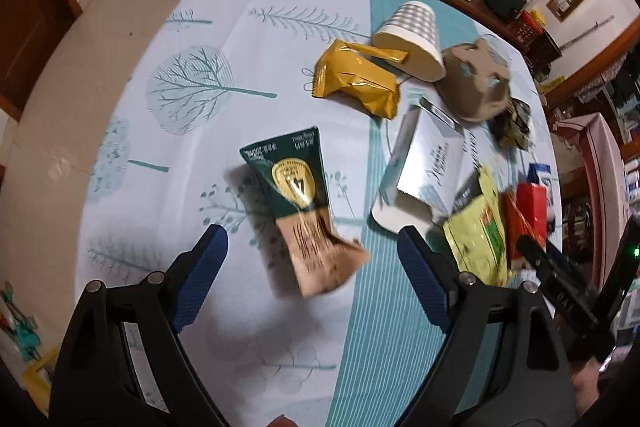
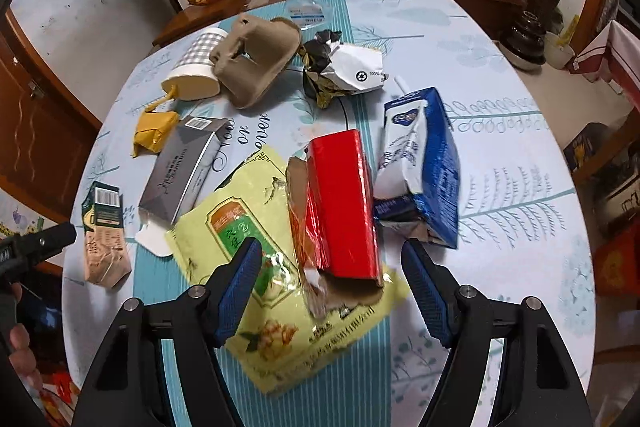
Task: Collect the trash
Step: 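Grasp the green milk pouch with the left tool while the right tool grasps the red box, then carry the milk pouch and red box in both tools over the black bin, then open both tools to drop the pouch and box into the bin, then raise both tools back over the table, then grasp the yellow-green snack bag with the left tool while the right tool grasps the blue yogurt carton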
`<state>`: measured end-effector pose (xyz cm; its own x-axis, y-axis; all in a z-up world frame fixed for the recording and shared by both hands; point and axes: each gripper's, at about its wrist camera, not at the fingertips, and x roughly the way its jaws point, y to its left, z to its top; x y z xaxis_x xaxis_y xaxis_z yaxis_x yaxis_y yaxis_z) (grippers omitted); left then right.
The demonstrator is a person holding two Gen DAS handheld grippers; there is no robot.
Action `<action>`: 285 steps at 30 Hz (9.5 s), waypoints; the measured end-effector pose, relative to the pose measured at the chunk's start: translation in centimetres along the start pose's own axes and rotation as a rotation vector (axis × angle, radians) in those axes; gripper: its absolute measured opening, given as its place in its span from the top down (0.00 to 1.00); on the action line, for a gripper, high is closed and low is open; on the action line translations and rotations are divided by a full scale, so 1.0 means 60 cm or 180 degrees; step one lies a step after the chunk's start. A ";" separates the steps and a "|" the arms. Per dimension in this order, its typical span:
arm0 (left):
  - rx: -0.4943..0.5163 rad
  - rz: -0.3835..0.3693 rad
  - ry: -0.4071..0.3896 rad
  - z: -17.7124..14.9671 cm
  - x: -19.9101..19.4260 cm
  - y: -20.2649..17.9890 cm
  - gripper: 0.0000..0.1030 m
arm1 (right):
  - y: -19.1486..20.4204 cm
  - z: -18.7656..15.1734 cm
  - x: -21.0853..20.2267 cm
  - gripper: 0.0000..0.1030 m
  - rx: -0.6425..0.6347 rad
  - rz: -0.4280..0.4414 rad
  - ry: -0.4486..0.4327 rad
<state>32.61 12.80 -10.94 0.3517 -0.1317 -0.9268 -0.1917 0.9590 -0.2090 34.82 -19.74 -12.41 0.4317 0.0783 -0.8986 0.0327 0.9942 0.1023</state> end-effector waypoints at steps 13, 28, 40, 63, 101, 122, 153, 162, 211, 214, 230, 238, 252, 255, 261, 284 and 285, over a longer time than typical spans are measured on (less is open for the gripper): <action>-0.0050 0.0291 0.0270 0.017 0.080 -0.004 0.25 | 0.026 0.005 0.035 0.56 -0.0068 -0.0103 0.0079; -0.0013 0.0400 0.0290 -0.003 0.089 0.010 0.66 | 0.062 -0.026 -0.022 0.63 -0.0220 0.0095 -0.0106; 0.0336 0.0283 -0.0112 -0.075 -0.075 -0.022 0.66 | 0.046 -0.100 -0.165 0.63 -0.0163 0.0322 -0.0360; 0.0862 -0.0093 -0.0601 -0.443 -0.313 -0.220 0.66 | -0.004 -0.418 -0.471 0.63 -0.0620 0.0770 -0.0580; 0.1453 -0.0086 0.0126 -0.712 -0.056 -0.143 0.65 | -0.072 -0.773 -0.204 0.63 0.0341 0.0435 0.0385; 0.1272 -0.0070 0.0364 -0.756 0.267 -0.034 0.38 | -0.053 -0.898 0.157 0.45 0.0540 0.0230 0.0541; 0.1398 -0.0296 -0.0035 -0.700 -0.173 -0.044 0.22 | 0.019 -0.775 -0.316 0.43 0.0543 0.0273 0.0125; 0.1522 -0.0418 -0.0424 -0.644 -0.345 -0.040 0.22 | 0.075 -0.719 -0.486 0.42 0.0318 0.0212 -0.0294; -0.0385 -0.0074 0.0038 -0.155 0.039 -0.273 0.21 | -0.128 0.038 -0.093 0.17 -0.0162 0.0549 0.0009; -0.0509 -0.0012 0.0033 -0.144 0.056 -0.266 0.21 | -0.107 0.065 -0.043 0.17 -0.0172 0.0434 0.0101; -0.0879 -0.0210 0.0170 -0.124 0.114 -0.237 0.21 | -0.083 0.079 0.061 0.39 -0.0610 0.0162 0.0299; -0.0864 -0.0512 0.0137 -0.122 0.127 -0.252 0.21 | -0.071 0.059 0.047 0.40 -0.0848 0.0338 0.0230; -0.0918 -0.0630 0.0137 -0.084 0.159 -0.315 0.54 | -0.063 0.043 0.042 0.49 -0.1023 0.0516 0.0201; -0.0918 -0.0709 0.0228 -0.080 0.167 -0.325 0.60 | -0.063 0.042 0.041 0.49 -0.1051 0.0541 0.0193; -0.0767 -0.0784 0.0266 -0.073 0.173 -0.362 0.60 | -0.067 0.042 0.040 0.50 -0.1033 0.0614 0.0192; 0.0018 -0.0414 0.0001 -0.112 0.058 -0.415 0.95 | -0.106 0.006 -0.037 0.77 -0.0633 0.0670 0.0164; 0.0066 -0.0405 -0.0040 -0.120 0.041 -0.411 0.95 | -0.105 0.000 -0.050 0.77 -0.0614 0.0668 0.0132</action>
<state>31.59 -13.00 -10.29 0.3835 -0.2497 -0.8892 -0.1258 0.9397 -0.3181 33.32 -26.23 -10.36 0.3735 0.2829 -0.8834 -0.2273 0.9512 0.2085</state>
